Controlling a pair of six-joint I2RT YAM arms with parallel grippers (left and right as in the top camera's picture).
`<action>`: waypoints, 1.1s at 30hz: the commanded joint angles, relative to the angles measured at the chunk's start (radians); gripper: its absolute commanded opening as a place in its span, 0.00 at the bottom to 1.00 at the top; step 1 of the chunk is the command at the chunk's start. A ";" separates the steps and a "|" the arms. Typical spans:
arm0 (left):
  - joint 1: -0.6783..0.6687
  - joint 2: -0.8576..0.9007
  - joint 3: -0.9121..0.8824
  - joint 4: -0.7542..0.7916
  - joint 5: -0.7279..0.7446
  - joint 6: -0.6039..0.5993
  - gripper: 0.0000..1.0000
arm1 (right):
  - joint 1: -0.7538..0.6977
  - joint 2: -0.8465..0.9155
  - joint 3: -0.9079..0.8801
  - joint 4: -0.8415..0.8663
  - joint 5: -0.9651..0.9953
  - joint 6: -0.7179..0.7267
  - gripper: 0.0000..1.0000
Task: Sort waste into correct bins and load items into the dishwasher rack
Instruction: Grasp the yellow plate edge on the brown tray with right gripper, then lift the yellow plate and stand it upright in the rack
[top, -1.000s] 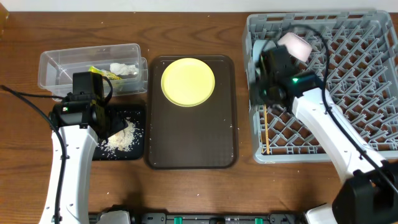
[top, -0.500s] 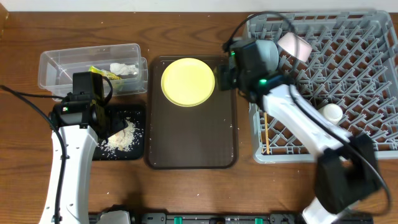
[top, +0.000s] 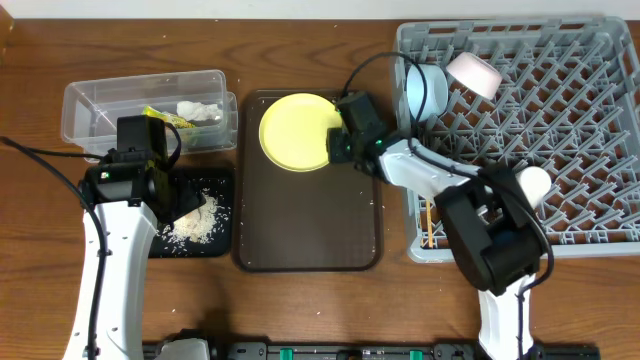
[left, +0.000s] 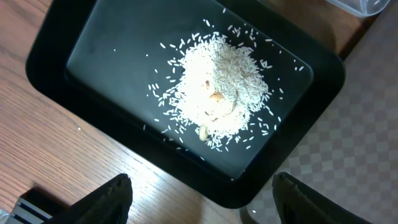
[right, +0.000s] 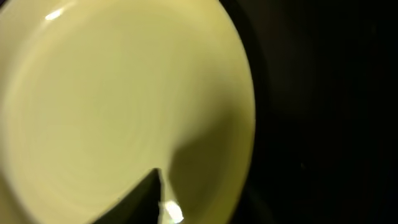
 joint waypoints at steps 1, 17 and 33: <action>0.004 -0.002 0.000 -0.002 -0.008 -0.013 0.75 | 0.010 0.029 0.003 -0.042 0.026 0.029 0.27; 0.004 -0.002 0.000 -0.002 -0.008 -0.013 0.75 | -0.034 -0.179 0.004 -0.214 0.090 -0.082 0.01; 0.004 -0.002 0.000 -0.001 -0.008 -0.013 0.75 | -0.200 -0.649 0.004 -0.447 0.483 -0.453 0.01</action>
